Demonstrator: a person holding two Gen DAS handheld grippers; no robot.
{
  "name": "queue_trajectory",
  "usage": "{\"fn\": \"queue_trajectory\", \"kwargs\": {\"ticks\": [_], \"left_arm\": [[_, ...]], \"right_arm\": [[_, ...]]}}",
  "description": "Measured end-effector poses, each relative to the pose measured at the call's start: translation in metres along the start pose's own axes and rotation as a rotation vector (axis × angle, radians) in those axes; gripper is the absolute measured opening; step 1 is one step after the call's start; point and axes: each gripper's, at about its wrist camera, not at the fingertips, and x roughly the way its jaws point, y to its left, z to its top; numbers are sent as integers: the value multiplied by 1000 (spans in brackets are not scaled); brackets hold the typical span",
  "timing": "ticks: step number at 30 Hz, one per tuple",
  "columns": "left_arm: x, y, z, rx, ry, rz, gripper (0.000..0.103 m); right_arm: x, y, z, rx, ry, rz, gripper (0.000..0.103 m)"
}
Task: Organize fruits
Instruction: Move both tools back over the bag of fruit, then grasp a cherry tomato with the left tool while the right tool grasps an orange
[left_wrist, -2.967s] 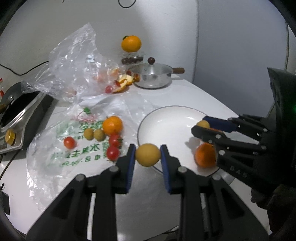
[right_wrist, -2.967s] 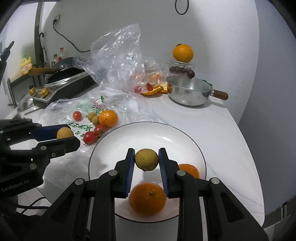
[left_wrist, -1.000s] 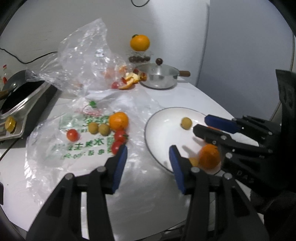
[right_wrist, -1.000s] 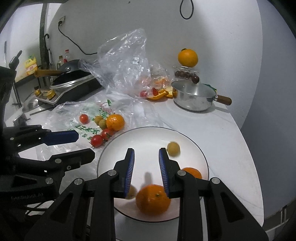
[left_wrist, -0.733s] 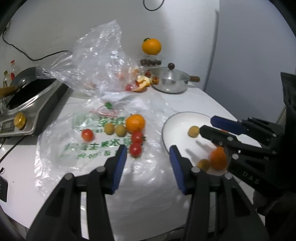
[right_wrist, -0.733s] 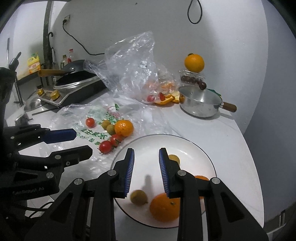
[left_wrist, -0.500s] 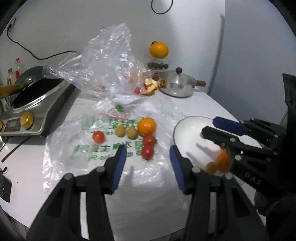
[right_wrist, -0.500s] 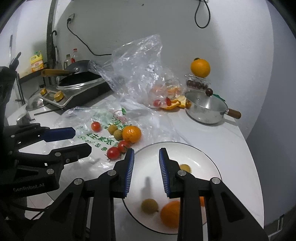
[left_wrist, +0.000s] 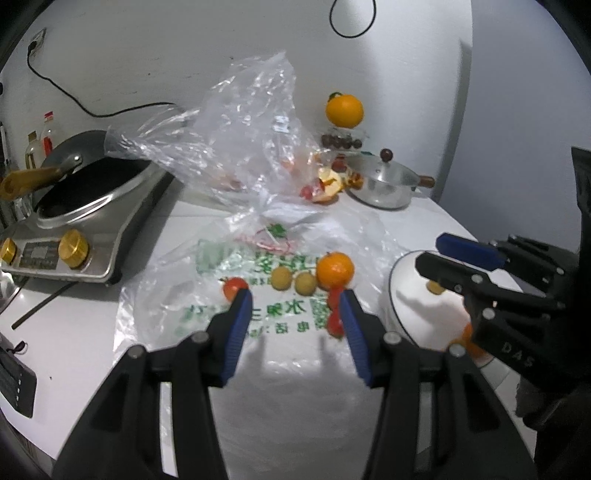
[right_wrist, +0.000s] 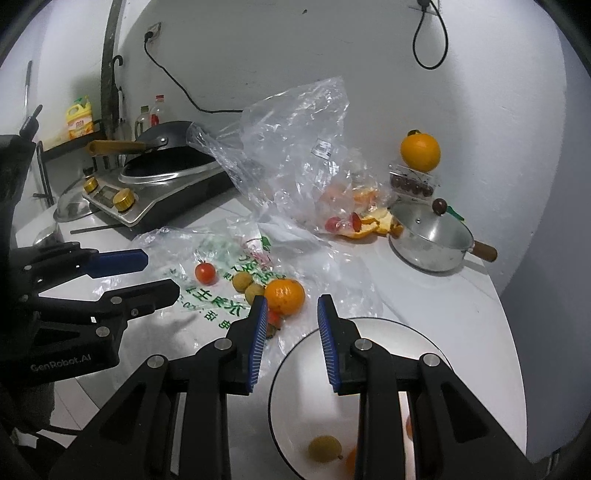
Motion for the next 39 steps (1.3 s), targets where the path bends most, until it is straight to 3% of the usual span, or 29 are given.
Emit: {"fn": "queue_trajectory", "kwargs": {"ticks": [10,12,14,24,39], "left_arm": [[19,20,12,-19,3,13,52],[23,23,14,-21,4,9,60],[26,28,16,-33,-2,5,68],[52,42,22,-35,37,12,68],[99,54,21,22,111,-1,68]], "right_arm": [[18,0,16,-13,13,-1,30],[22,-2,19,-12,16,-1,42],[26,-3,21,-12,19,0,43],[50,-5,25,-11,61,3,43],[108,2,25,-1,209,10,43]]}}
